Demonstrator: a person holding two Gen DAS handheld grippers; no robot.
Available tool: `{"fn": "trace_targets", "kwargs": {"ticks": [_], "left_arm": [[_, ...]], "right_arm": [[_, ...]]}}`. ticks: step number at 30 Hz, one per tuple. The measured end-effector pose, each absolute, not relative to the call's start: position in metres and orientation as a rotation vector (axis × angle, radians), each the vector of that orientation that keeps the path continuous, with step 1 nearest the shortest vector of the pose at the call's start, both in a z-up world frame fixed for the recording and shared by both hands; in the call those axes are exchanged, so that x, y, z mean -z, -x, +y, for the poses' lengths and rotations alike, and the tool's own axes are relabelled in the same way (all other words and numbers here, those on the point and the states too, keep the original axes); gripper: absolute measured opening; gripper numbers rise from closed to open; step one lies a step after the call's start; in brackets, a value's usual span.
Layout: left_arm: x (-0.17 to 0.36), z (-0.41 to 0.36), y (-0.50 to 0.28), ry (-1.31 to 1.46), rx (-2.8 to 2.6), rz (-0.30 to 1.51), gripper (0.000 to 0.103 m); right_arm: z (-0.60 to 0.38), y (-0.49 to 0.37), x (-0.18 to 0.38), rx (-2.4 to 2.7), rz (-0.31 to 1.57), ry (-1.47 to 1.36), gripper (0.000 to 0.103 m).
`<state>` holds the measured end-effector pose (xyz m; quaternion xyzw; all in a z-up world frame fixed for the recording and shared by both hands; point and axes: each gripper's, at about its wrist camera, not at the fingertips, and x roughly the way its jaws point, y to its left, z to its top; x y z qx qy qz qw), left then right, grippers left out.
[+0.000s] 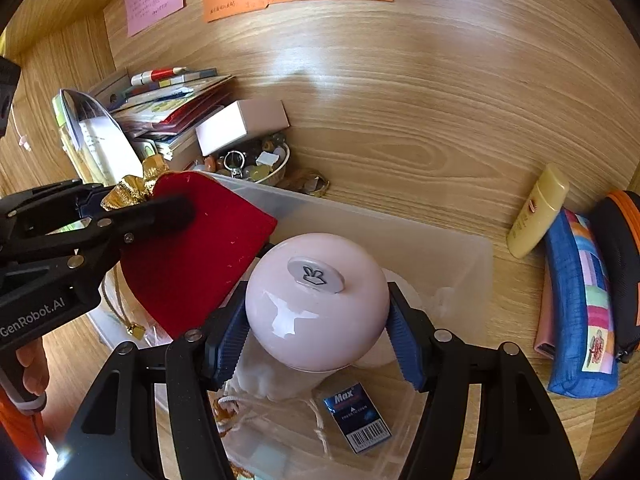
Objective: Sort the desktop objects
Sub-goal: 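Carry pouch and pink jar into the clear bin and open both tools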
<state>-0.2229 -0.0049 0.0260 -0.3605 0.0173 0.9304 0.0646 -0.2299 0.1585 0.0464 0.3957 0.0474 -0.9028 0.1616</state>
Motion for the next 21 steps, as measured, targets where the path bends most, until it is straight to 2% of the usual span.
{"fn": "trace_targets", "kwargs": {"ticks": [12, 14, 16, 21], "left_arm": [[-0.016, 0.005, 0.232, 1.154, -2.82, 0.07, 0.03], [-0.015, 0.007, 0.232, 1.156, -2.825, 0.075, 0.038], [-0.015, 0.009, 0.231, 1.153, -2.827, 0.071, 0.049], [-0.019, 0.013, 0.228, 1.14, -2.844, 0.098, 0.054]], "right_arm": [[0.155, 0.228, -0.037, 2.563, 0.192, -1.124, 0.06], [0.155, 0.227, -0.037, 2.563, 0.193, -1.122, 0.06], [0.154, 0.227, -0.037, 2.565, 0.197, -1.122, 0.06], [0.152, 0.223, -0.04, 2.593, 0.246, -1.098, 0.064]]}}
